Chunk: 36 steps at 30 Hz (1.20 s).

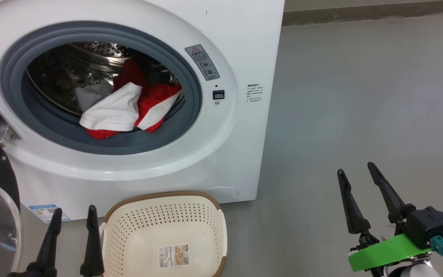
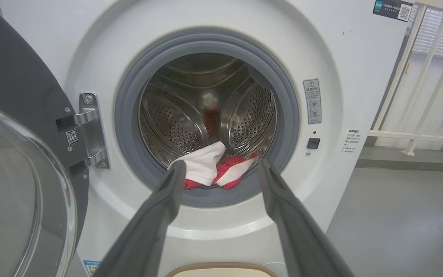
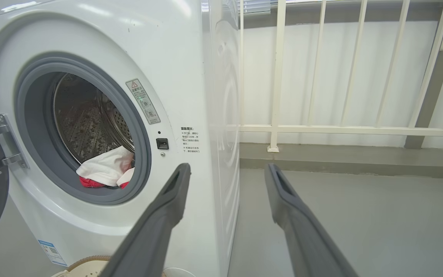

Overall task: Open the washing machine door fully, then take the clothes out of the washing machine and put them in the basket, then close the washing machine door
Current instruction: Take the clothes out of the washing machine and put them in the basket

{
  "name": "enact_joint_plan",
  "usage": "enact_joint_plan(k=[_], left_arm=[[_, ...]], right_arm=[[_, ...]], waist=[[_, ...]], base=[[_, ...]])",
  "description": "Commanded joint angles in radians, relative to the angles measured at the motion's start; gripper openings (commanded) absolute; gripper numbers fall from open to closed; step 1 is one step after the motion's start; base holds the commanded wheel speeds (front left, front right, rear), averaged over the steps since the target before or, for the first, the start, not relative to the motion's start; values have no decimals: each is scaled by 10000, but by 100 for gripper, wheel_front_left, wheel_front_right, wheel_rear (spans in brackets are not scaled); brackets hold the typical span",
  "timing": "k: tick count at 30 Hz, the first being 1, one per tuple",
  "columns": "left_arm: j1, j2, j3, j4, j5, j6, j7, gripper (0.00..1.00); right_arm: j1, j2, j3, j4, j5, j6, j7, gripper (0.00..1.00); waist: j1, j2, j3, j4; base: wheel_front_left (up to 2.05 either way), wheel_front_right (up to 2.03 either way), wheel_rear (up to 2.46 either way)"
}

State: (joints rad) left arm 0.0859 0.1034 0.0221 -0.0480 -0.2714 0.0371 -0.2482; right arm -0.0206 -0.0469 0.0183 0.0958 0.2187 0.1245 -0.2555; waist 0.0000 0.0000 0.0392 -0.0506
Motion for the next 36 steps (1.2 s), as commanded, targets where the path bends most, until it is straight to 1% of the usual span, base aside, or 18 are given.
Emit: enact_joint_plan(k=[1, 13, 22, 33, 36], left_arm=[[-415, 164, 271, -232, 64, 67, -84, 100], [-528, 134, 176, -221, -14, 163, -81, 100], [-1081, 1, -26, -308, 79, 241, -111, 100], [-2037, -280, -258, -173, -26, 146, -132, 100], [-2402, -322, -351, -56, 11, 45, -133, 100]], right_arm=[[-255, -33, 278, -273, -25, 62, -63, 100], [-258, -33, 334, -328, -76, 62, -63, 100], [-371, -33, 350, -449, -208, 62, -63, 100], [-551, -33, 356, -597, -423, 62, -63, 100], [-589, -33, 357, -668, -462, 62, -63, 100]], waist=[[0, 0, 8, 8], [0, 0, 184, 101], [0, 0, 837, 319], [0, 0, 1686, 476], [0, 0, 1993, 502]], base=[[0, 0, 0], [0, 0, 0], [0, 0, 0], [0, 0, 0], [0, 0, 0]])
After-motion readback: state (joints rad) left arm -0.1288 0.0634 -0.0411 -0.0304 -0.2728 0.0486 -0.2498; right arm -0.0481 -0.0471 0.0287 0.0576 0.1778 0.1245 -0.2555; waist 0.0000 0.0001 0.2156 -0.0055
